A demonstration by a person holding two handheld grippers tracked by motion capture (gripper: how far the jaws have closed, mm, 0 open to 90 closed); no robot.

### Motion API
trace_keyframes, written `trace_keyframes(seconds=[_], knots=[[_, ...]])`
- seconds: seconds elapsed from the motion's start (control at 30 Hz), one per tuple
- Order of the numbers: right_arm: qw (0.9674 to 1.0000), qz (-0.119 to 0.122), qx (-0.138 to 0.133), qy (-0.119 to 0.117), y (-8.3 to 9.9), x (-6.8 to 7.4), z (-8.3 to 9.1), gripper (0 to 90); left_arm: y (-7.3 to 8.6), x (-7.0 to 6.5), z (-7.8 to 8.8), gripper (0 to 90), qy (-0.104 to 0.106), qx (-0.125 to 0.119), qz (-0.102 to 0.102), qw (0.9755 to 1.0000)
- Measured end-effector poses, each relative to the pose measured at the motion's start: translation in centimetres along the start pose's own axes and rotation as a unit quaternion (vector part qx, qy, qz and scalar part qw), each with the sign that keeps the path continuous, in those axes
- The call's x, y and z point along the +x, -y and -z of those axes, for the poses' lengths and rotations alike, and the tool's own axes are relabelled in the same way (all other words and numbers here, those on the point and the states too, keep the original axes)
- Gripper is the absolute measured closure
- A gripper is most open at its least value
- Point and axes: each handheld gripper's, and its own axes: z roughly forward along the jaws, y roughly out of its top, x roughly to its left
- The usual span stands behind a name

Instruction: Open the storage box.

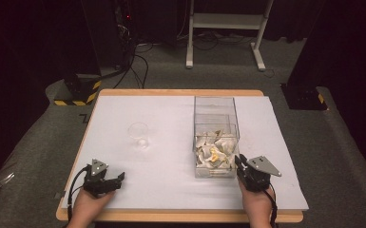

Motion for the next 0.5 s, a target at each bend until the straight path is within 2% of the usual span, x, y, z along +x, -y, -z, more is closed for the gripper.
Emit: trace_keyframes(seconds=[0.5], knots=[[1.0,-0.002,-0.003,-0.005,0.7,0.5,1.2,76.8,0.0,0.0,0.0,19.4,0.0,0.0,0.0,1.0]])
